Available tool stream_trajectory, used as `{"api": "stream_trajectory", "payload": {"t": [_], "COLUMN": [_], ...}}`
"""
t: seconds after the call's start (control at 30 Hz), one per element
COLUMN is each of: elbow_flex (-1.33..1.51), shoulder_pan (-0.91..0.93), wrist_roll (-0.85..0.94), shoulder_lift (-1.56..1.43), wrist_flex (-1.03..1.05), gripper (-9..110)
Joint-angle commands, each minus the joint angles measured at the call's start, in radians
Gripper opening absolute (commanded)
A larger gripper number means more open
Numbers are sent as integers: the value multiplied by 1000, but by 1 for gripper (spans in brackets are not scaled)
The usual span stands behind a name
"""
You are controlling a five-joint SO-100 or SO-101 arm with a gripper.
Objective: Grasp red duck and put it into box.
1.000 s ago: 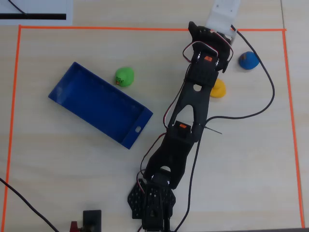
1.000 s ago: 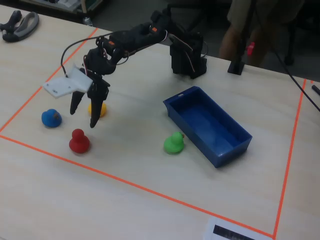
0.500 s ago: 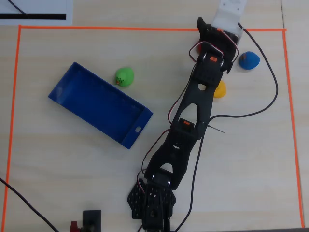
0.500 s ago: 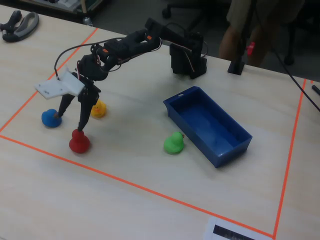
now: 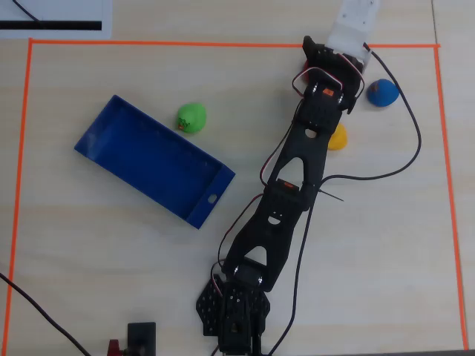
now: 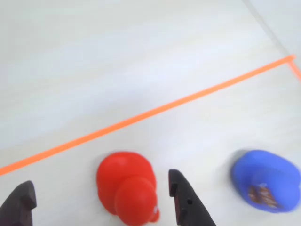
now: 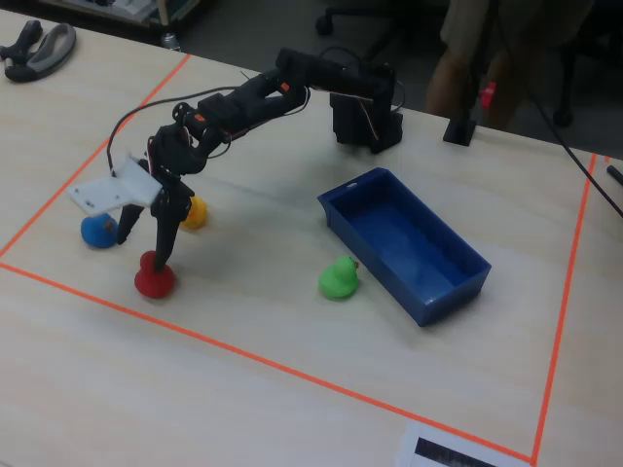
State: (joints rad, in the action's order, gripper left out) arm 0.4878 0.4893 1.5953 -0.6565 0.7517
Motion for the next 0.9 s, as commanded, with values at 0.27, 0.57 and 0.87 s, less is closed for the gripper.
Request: {"api": "stream_trajectory", "payload": {"t": [0.27,0.57,0.87], "elbow_flex": [-173,-195,-199], "shoulder_pan": [-9,14,23], "wrist_roll": [-17,-8,-11], "shoulder_lift": [100,163,201], "wrist_flex": [-37,-63,-23], "gripper": [38,38,38]}}
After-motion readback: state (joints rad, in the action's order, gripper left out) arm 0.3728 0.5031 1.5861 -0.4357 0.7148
